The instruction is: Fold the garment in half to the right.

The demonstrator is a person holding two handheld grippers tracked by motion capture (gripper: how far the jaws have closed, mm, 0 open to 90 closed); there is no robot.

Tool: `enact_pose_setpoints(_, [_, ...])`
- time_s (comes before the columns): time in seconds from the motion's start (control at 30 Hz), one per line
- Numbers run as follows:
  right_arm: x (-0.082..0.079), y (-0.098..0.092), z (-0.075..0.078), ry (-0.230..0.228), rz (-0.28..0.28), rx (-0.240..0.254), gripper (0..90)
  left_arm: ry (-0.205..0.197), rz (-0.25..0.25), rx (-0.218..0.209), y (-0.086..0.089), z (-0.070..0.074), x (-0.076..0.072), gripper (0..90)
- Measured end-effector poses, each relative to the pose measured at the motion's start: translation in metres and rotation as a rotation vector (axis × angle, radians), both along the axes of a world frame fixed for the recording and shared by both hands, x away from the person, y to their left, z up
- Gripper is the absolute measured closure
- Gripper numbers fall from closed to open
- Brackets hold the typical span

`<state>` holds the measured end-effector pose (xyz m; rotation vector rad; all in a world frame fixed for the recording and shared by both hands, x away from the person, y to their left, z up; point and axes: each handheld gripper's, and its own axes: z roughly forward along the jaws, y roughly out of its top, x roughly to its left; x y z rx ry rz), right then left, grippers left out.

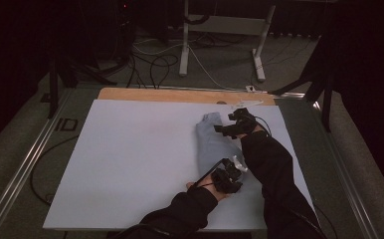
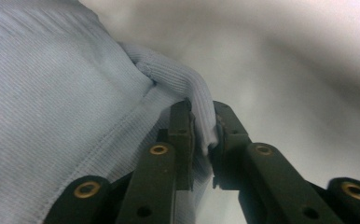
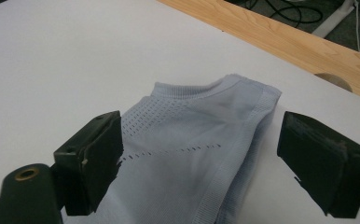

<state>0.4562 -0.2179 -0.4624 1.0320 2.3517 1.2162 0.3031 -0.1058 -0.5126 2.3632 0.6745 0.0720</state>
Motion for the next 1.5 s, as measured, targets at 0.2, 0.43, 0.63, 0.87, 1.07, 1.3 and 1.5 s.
enact_pose_setpoints(0.2, [-0.001, 0.0, -0.002, 0.004, 0.005, 0.007, 13.8, 0.016, -0.036, -0.009, -0.003, -0.001, -0.004, 73.8])
enact_pose_setpoints(0.43, [-0.002, 0.003, -0.003, 0.005, 0.01, 0.014, 13.7, 0.021, -0.068, -0.025, -0.004, -0.003, -0.008, 70.4])
enact_pose_setpoints(0.63, [-0.002, 0.004, -0.001, 0.01, 0.017, 0.017, 13.3, 0.042, -0.109, -0.041, -0.005, -0.002, -0.011, 68.3])
enact_pose_setpoints(0.87, [-0.003, 0.004, 0.003, 0.004, 0.024, 0.02, 13.0, 0.056, -0.156, -0.126, 0.01, 0.008, -0.014, 60.4])
enact_pose_setpoints(1.07, [-0.006, 0.002, 0.006, -0.001, 0.026, 0.034, 13.2, 0.006, -0.162, -0.205, 0.037, 0.026, -0.015, 51.7])
enact_pose_setpoints(1.3, [-0.013, 0.005, 0.014, -0.019, 0.041, 0.04, 13.3, -0.078, -0.158, -0.325, 0.081, 0.05, -0.01, 35.6])
enact_pose_setpoints(1.5, [-0.022, 0.013, 0.019, -0.026, 0.065, 0.053, 13.4, -0.146, -0.162, -0.409, 0.117, 0.06, -0.007, 16.3])
